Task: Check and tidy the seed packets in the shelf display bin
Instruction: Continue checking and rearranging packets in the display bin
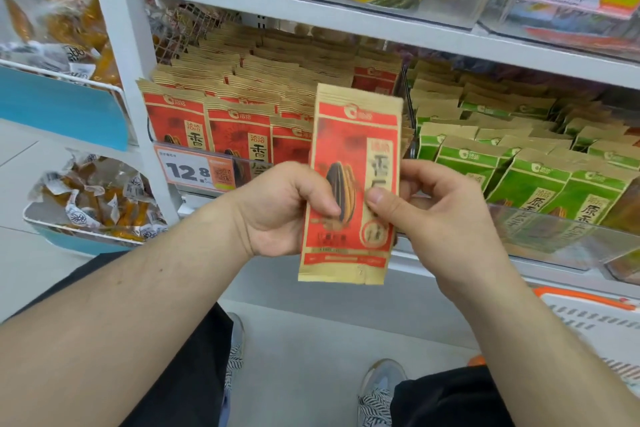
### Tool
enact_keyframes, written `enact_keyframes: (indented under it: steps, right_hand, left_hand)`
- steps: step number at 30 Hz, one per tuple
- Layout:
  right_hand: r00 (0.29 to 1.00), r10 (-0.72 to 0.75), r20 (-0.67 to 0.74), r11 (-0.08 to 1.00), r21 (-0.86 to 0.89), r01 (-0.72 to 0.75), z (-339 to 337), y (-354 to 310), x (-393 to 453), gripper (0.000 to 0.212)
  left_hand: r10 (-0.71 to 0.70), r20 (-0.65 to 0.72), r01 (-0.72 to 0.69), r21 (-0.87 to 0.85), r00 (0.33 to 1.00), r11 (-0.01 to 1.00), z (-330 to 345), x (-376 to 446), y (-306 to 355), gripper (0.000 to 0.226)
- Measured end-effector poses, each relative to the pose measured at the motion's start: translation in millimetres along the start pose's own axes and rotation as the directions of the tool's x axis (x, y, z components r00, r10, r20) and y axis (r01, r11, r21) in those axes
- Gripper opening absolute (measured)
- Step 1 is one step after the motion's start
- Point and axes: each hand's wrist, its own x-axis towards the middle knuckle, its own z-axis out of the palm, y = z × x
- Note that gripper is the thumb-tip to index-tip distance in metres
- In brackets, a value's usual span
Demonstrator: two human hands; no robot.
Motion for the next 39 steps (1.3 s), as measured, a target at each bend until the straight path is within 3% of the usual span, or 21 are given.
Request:
enact_keyframes:
  steps: [3,6,8,9,11,13,14,16,19,22,25,31,35,39]
  right_hand:
    - [0.987,0.042,0.155,0.979,0.191,-0.072,-12,-4,1,0.021]
    - [0.975,-0.050,0.214,0.951,0.309,-0.019,-30,-3,7,0.020]
    - [0.983,-0.111,0.147,0.930,0.365,0.050,-42,-4,11,0.032]
    - [0.990,-0.119,0.079,0.918,0.389,0.079,-48,-4,13,0.035]
    - [0.991,-0.125,-0.054,0.889,0.437,0.136,-58,-6,15,0.028]
    - [0.979,-0.080,-0.188,0.876,0.455,0.159,-61,-9,18,0.015]
    - [0.968,-0.046,-0.248,0.870,0.465,0.161,-62,-9,19,0.011]
    - [0.944,0.014,-0.328,0.865,0.478,0.153,-60,-9,20,0.018]
    - [0.924,0.049,-0.379,0.886,0.444,0.135,-55,-10,19,0.039]
    - [0.928,0.050,-0.370,0.878,0.460,0.136,-54,-14,18,0.033]
    - [0.936,0.064,-0.346,0.862,0.492,0.123,-57,-14,18,0.030]
    - [0.928,0.087,-0.362,0.838,0.530,0.128,-58,-18,18,0.035]
    - [0.918,0.122,-0.377,0.828,0.549,0.115,-60,-18,19,0.034]
    - [0.915,0.130,-0.381,0.834,0.541,0.106,-58,-17,18,0.034]
  left_hand:
    - [-0.041,-0.311,0.171,0.404,0.950,0.899,7,-4,-1,0.047]
    - [0.005,-0.327,0.194,0.573,0.945,0.796,21,-9,11,0.035]
    - [0.135,-0.304,0.123,0.696,0.943,0.708,34,-10,26,0.033]
    - [0.249,-0.320,0.077,0.739,0.914,0.669,38,-9,35,0.034]
    - [0.506,-0.379,0.032,0.823,0.775,0.568,41,-1,51,0.032]
    - [0.703,-0.330,0.159,0.941,0.630,0.300,33,15,66,0.018]
    - [0.735,-0.270,0.261,0.957,0.622,0.130,27,25,73,0.013]
    - [0.684,-0.226,0.427,0.894,0.694,-0.137,18,45,86,0.014]
    - [0.530,-0.290,0.515,0.786,0.797,-0.343,2,73,100,0.024]
    - [0.373,-0.415,0.547,0.737,0.830,-0.397,-8,94,109,0.035]
    - [0.253,-0.545,0.597,0.678,0.800,-0.428,-9,109,114,0.051]
    - [0.187,-0.630,0.639,0.635,0.754,-0.435,-5,121,118,0.061]
    - [0.348,-0.482,0.594,0.651,0.804,-0.472,-13,114,119,0.034]
    - [0.549,-0.242,0.536,0.699,0.800,-0.473,-18,92,115,0.034]
